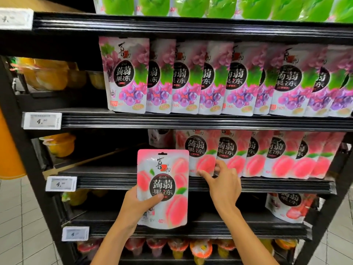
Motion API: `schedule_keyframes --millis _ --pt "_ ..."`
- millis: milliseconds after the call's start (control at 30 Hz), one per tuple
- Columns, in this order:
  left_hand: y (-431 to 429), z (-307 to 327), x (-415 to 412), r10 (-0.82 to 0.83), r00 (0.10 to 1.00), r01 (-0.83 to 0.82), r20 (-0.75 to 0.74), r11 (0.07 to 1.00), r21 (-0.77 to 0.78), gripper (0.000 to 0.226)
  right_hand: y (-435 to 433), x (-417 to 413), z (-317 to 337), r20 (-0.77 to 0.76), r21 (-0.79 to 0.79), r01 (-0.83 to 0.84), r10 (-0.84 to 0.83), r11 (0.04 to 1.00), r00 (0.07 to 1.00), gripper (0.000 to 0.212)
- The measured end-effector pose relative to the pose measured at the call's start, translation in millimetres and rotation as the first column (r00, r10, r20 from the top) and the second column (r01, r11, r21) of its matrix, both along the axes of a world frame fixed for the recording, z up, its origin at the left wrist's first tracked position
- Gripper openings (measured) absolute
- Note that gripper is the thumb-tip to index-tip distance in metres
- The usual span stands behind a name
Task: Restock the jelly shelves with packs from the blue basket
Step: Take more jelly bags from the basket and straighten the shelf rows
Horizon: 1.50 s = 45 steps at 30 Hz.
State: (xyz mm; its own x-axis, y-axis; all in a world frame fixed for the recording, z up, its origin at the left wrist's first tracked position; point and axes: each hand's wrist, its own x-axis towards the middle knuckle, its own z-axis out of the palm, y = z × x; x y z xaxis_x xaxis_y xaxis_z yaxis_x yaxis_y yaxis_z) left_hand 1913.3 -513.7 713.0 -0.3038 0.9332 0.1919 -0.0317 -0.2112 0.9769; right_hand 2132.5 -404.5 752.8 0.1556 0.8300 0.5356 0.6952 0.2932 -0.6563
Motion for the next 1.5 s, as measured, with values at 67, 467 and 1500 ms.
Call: schedule_keyframes --millis 67,467,1500 --pt "1 2 1 -0.004 1.0 0.004 0.003 1.0 0.007 0.048 -1 1 -2 -0.037 -0.004 -0.022 0.022 1.0 0.999 0.046" --pt "12 26 14 -0.027 1.0 0.027 0.005 0.998 0.053 0.043 -61 -5 -5 -0.477 -0.088 -0.722 0.608 0.686 0.635 0.016" --pt "28 27 50 0.282 0.707 -0.175 -0.649 0.958 0.225 0.06 -22 -53 -1 -0.344 0.115 -0.364 0.38 0.925 0.859 0.022"
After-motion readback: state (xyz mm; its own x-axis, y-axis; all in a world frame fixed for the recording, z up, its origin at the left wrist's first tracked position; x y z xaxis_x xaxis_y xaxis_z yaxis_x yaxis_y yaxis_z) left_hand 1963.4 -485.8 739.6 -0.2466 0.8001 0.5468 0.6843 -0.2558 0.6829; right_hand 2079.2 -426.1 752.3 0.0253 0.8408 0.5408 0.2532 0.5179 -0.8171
